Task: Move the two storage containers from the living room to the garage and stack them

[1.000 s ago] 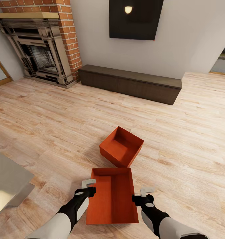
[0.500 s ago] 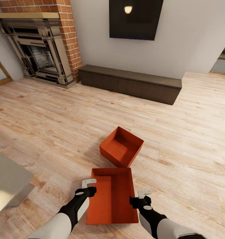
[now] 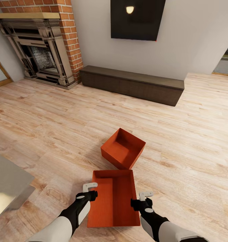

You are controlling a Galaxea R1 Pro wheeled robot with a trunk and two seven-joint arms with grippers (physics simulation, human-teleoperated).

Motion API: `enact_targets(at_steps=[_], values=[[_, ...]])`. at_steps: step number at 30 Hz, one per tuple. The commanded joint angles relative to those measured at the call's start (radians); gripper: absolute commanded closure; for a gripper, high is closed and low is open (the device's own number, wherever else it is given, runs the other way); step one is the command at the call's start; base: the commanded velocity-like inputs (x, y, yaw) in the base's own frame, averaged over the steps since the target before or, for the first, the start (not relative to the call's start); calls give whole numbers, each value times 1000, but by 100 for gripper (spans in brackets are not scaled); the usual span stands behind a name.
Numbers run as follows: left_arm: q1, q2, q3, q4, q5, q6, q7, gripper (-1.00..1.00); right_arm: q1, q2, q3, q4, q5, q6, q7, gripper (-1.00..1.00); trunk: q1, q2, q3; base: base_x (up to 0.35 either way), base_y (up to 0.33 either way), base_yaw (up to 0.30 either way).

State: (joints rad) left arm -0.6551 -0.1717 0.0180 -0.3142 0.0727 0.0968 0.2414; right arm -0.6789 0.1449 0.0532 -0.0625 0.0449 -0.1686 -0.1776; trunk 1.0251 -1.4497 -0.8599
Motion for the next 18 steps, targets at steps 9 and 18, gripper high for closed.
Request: enact_targets(at_steps=[9, 18], values=[[0, -3, 2, 11, 11, 4, 3, -100, -1, -2, 4, 1, 6, -4, -7, -100, 0, 0, -1, 0, 0, 0], [0, -3, 3, 77, 9, 0, 1, -100, -1, -1, 4, 1, 0, -58, -7, -100, 0, 0, -1, 0, 0, 0]])
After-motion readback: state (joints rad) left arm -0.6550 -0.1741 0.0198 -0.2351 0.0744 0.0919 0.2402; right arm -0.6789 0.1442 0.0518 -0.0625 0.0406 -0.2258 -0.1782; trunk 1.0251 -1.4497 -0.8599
